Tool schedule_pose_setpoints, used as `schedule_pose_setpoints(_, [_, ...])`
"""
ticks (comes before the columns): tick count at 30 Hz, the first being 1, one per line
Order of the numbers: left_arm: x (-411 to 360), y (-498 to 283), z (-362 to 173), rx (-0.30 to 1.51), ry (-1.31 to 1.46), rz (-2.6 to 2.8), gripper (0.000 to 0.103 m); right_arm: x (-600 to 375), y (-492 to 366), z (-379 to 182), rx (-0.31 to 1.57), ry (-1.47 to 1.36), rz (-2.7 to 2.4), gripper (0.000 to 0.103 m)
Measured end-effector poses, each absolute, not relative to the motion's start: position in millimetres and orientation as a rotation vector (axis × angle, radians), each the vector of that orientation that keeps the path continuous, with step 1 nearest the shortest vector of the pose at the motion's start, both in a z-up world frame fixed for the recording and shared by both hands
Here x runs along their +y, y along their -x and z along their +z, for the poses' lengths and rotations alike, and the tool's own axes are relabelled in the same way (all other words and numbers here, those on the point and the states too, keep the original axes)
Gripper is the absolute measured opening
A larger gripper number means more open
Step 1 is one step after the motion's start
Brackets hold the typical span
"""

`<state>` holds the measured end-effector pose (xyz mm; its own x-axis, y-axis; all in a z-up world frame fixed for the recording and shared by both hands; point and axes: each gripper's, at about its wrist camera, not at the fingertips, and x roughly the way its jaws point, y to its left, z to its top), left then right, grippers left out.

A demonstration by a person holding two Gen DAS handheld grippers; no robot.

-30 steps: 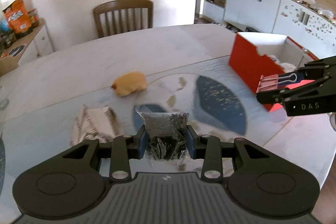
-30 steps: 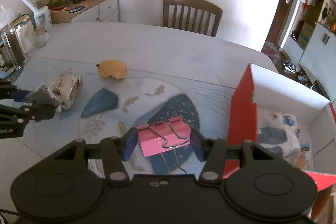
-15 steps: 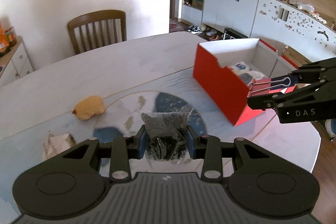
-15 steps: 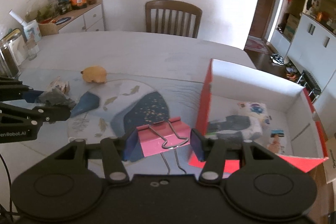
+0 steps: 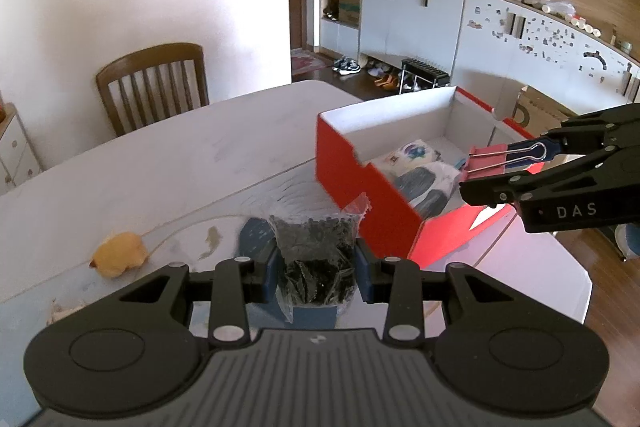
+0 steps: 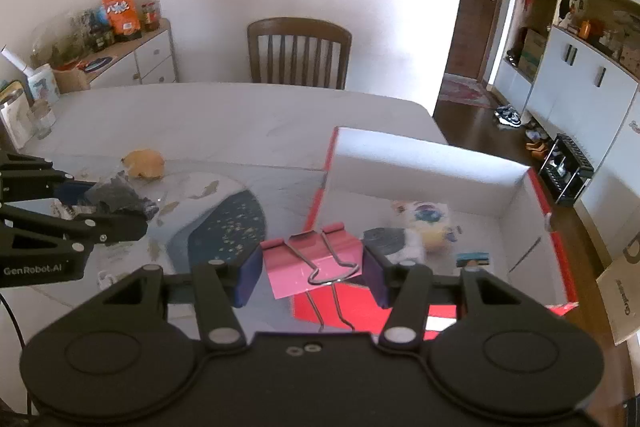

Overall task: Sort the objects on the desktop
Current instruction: 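Carry the dark pouch and pink binder clip with both tools toward the red box, then lower both tools into the box and open them to drop the pouch and clip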

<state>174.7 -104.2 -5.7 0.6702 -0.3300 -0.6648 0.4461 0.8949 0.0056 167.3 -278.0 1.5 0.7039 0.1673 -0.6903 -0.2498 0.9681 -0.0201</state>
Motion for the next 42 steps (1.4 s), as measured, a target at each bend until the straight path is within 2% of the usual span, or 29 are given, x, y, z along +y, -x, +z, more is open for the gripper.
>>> schedule_pose_setpoints(22, [-208.9,-195.3,0.3,0.682,-0.236,-0.543,0.036,-365.2,-185.9,3.9,0.721,0.097,0.165,0.054])
schedule_pose_setpoints(42, [-264.5,-232.0,-11.0,0.698,-0.317,-0.600,0.036,-410.0,-223.7,-16.9,0.748,0.092,0.098,0.054])
